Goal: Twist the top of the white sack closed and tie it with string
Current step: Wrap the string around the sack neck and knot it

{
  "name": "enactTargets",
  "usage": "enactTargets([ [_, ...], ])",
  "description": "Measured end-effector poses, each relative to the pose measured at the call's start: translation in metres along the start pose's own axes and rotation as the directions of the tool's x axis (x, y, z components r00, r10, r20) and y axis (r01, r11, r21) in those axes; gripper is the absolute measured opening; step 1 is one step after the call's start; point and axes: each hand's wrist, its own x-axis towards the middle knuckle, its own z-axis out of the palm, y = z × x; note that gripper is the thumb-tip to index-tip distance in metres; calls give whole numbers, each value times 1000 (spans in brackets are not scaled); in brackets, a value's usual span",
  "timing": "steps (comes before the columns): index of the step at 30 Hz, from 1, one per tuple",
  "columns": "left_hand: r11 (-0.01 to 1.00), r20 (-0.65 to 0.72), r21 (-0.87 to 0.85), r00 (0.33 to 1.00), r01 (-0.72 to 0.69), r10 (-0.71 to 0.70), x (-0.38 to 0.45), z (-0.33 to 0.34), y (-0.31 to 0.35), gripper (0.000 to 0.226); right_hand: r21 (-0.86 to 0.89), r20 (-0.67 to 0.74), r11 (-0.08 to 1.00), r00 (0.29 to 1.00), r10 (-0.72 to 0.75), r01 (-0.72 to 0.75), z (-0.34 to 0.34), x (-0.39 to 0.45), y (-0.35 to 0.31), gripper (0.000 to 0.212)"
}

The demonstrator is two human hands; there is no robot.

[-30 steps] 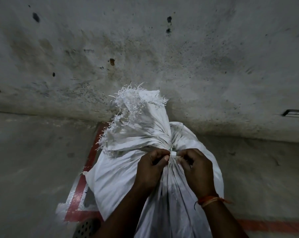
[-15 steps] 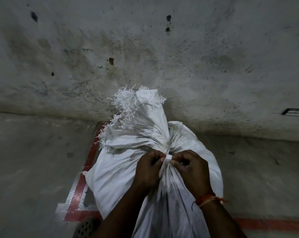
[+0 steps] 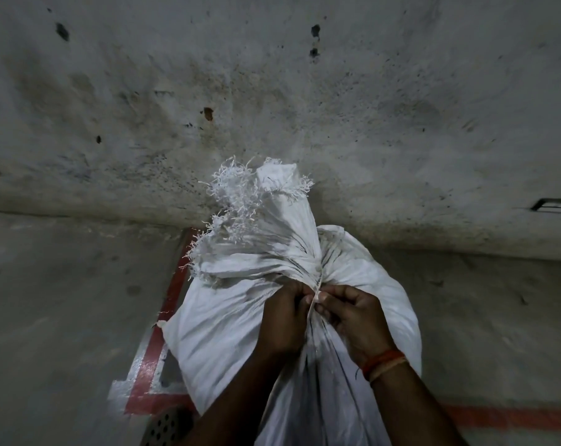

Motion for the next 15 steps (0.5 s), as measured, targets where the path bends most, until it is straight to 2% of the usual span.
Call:
enactTargets([
  [5,996,-22,84,999,-43,45,0,0,-1,18,37,-13,999,1000,-9,9,3,-2,-2,9],
  [15,994,-47,102,998,-28,33,0,-3,2,9,102,-13,994,999,33,-31,5,-2,-6,11],
])
